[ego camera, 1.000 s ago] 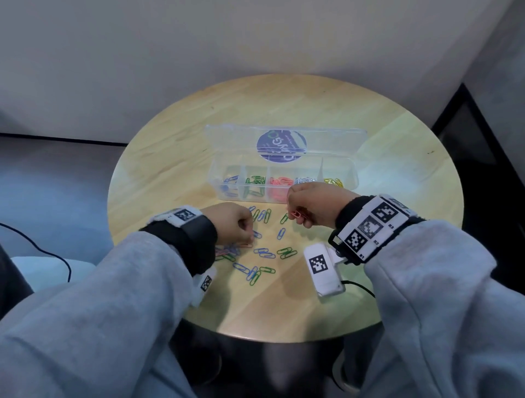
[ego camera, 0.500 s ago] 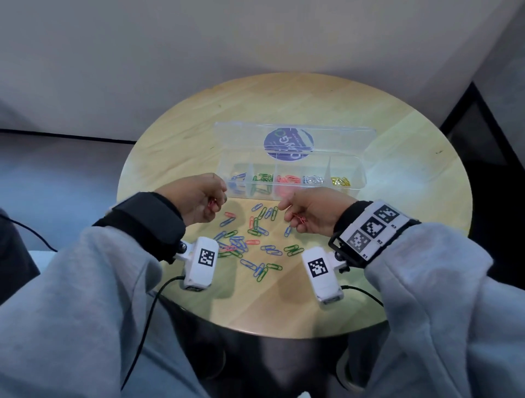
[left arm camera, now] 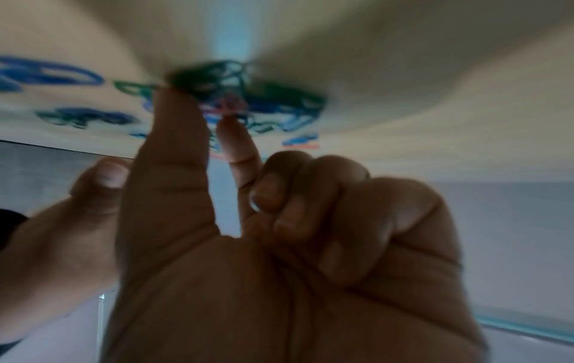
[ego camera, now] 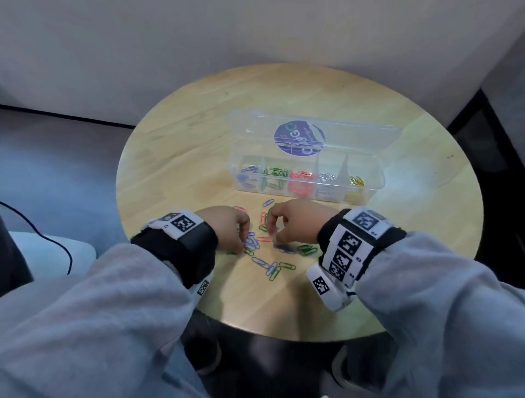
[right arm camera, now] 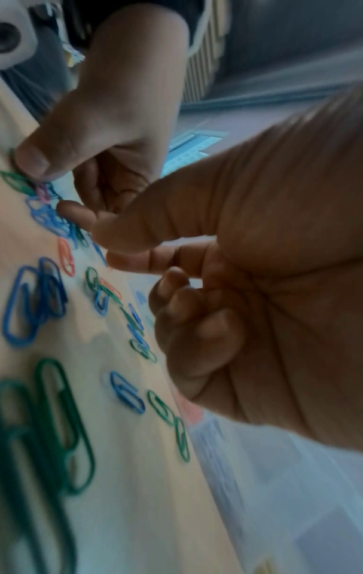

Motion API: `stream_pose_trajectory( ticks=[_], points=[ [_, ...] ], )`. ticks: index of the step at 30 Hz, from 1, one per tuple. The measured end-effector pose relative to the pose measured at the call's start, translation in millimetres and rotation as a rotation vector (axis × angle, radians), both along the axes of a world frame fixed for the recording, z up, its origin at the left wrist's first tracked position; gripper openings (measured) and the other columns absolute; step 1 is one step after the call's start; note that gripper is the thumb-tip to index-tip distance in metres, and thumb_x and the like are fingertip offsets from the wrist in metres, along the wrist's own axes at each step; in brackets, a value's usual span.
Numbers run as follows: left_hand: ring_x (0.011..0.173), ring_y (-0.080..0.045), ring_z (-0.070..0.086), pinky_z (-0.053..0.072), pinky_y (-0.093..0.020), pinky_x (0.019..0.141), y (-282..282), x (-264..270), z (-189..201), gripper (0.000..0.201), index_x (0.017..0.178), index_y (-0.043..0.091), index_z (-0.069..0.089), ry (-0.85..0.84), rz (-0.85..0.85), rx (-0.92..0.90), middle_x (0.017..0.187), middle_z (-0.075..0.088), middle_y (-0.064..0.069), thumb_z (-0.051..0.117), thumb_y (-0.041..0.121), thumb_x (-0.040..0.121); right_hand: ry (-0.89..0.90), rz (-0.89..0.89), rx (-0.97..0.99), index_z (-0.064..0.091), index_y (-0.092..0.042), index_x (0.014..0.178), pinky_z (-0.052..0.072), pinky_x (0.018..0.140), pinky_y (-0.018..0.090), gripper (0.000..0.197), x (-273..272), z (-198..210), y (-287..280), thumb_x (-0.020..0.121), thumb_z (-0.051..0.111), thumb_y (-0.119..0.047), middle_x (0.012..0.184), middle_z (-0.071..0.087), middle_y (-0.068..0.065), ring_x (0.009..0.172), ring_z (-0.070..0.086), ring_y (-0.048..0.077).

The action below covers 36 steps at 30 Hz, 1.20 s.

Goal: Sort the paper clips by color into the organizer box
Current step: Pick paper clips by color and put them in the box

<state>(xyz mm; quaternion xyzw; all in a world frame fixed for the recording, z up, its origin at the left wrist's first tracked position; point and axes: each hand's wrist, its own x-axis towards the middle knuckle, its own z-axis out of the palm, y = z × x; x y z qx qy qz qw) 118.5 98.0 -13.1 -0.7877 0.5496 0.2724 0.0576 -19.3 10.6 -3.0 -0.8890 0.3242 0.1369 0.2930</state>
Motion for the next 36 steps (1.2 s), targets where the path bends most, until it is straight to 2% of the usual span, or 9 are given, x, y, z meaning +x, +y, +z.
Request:
stream_pose_trajectory(
  ticks=[3,7,9,12,17,21,26,32,36],
  points=[
    [0.074,-0.013,0.048,0.03,-0.018,0.051,0,-4,-1,0.015,0.074,0.026,0.054,0.011,-0.029,-0.022,0.065,0.046,0.011,0.069,0.022,0.074,0.088,0.054,-0.038,0.063,-0.024,0.094,0.045,0.068,0.028,0.022,11,-2,7,0.075,0.067,-0.014,0.07,0.047,-0.01,0.075,0.052,0.017],
    [0.064,-0.008,0.048,0.031,-0.017,0.05,-2,-2,-1,0.015,0.072,0.025,0.055,0.094,-0.035,0.003,0.063,0.048,0.011,0.069,0.022,0.077,0.145,0.12,-0.103,0.057,-0.023,0.089,0.04,0.064,0.025,0.019,26,-3,14,0.078,0.064,-0.008,0.085,0.053,-0.004,0.081,0.051,0.018],
    [0.055,0.003,0.049,0.035,-0.017,0.053,0,3,0,0.012,0.072,0.024,0.06,0.184,-0.002,0.012,0.062,0.054,0.011,0.07,0.021,0.077,0.202,0.138,-0.131,0.055,-0.02,0.084,0.041,0.062,0.024,0.02,32,-4,17,0.077,0.062,-0.003,0.083,0.056,-0.002,0.081,0.053,0.019],
    [0.054,-0.003,0.05,0.039,-0.02,0.058,3,15,8,0.017,0.066,0.02,0.058,0.342,0.105,-0.024,0.064,0.06,0.006,0.07,0.017,0.077,0.281,0.13,-0.134,0.062,-0.015,0.082,0.042,0.058,0.023,0.017,35,-6,17,0.071,0.063,-0.003,0.071,0.057,0.0,0.073,0.055,0.021],
    [0.047,-0.011,0.043,0.033,-0.012,0.037,2,32,25,0.032,0.061,0.012,0.041,0.782,0.486,-0.139,0.055,0.056,-0.005,0.052,-0.006,0.086,0.266,0.069,-0.054,0.051,-0.016,0.061,0.037,0.048,0.018,0.017,22,-3,15,0.068,0.06,-0.003,0.063,0.054,0.002,0.061,0.05,0.02],
    [0.037,-0.006,0.05,0.038,-0.013,0.039,2,41,31,0.028,0.063,0.011,0.043,0.988,0.662,-0.238,0.053,0.058,-0.004,0.043,-0.001,0.089,0.084,-0.191,0.193,0.053,-0.017,0.06,0.047,0.06,0.03,0.019,9,0,1,0.073,0.064,-0.008,0.07,0.064,0.004,0.062,0.056,0.024],
    [0.03,-0.004,0.045,0.032,-0.011,0.034,0,47,30,0.024,0.066,0.011,0.045,1.107,0.861,-0.247,0.042,0.053,0.003,0.04,0.011,0.09,-0.312,-0.601,0.631,0.044,-0.01,0.068,0.034,0.041,0.019,0.026,-3,6,-10,0.086,0.046,0.009,0.066,0.05,0.01,0.049,0.044,0.013],
    [0.037,-0.008,0.031,0.022,-0.015,0.038,-13,44,23,0.024,0.065,0.015,0.039,0.932,0.804,-0.189,0.05,0.041,0.002,0.042,0.015,0.089,-0.355,-0.761,0.828,0.054,-0.006,0.078,0.034,0.04,0.015,0.028,1,8,-7,0.091,0.031,0.003,0.064,0.041,0.005,0.053,0.039,0.012],
    [0.059,-0.019,0.039,0.027,-0.023,0.053,-18,42,17,0.018,0.072,0.016,0.05,0.415,0.394,-0.143,0.066,0.044,-0.001,0.058,0.023,0.087,-0.332,-0.815,0.858,0.048,-0.008,0.072,0.037,0.038,0.015,0.028,8,9,-8,0.093,0.031,-0.004,0.067,0.043,0.005,0.054,0.043,0.014]
  ],
)
